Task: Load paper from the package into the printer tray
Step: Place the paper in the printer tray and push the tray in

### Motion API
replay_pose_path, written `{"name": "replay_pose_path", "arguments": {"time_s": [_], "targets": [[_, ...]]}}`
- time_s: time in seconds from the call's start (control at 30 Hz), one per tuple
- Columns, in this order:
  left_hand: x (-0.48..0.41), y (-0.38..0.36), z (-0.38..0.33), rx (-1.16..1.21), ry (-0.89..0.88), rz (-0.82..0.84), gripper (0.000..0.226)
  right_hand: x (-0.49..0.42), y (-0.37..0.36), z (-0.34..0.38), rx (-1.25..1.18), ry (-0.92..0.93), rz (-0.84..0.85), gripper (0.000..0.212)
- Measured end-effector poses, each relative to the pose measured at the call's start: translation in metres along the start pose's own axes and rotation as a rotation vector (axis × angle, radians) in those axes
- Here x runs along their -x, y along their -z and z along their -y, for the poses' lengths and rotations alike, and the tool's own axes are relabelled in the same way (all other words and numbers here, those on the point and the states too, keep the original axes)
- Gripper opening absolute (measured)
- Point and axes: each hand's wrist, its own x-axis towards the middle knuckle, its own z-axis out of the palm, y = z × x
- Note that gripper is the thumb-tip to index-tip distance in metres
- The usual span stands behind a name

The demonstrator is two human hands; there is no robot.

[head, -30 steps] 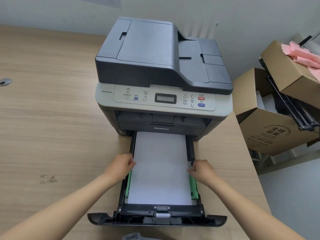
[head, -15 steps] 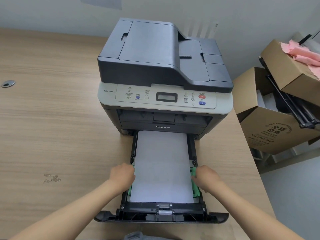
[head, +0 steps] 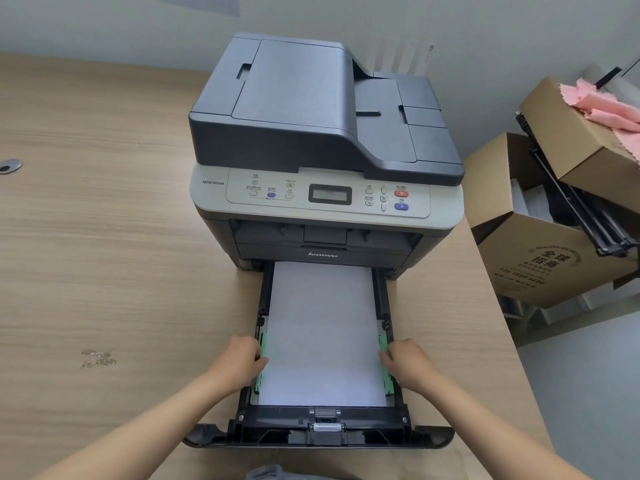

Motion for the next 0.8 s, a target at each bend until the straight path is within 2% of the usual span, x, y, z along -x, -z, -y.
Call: {"name": "replay_pose_path", "arguments": {"time_s": [0.13, 0.23, 0.3, 0.37, 0.43, 0.53, 0.6, 0.8], "targets": [[0.003, 0.004, 0.002, 0.057, -0.011, 0.039, 0.043, 0.002, 0.003, 0.0, 0.005, -0.012, 0.002, 0.048], [0.01, 0.005, -0.002, 0.041, 0.003, 0.016, 0.036, 0.008, 0.01, 0.007, 0.102, -0.017, -0.02, 0.05], [0.016, 0.006, -0.007, -0.056, -0.039, -0.081, 0.023, 0.017, 0.016, 0.012, 0.153, 0.074, -0.056, 0.047], [0.024, 0.012, -0.013, -0.074, -0.152, -0.124, 0.015, 0.028, 0.02, 0.019, 0.1, 0.229, 0.001, 0.031], [0.032, 0.02, -0.021, -0.045, -0.292, 0.001, 0.01, 0.039, 0.02, 0.029, 0.018, 0.37, 0.139, 0.022], [0.042, 0.022, -0.035, -0.039, -0.465, 0.268, 0.018, 0.048, 0.012, 0.042, -0.01, 0.492, 0.284, 0.018], [0.048, 0.02, -0.041, -0.059, -0.515, 0.377, 0.024, 0.05, 0.006, 0.047, -0.012, 0.54, 0.344, 0.02], [0.052, 0.007, -0.04, -0.146, -0.524, 0.545, 0.054, 0.055, -0.004, 0.051, 0.046, 0.574, 0.466, 0.055]]}}
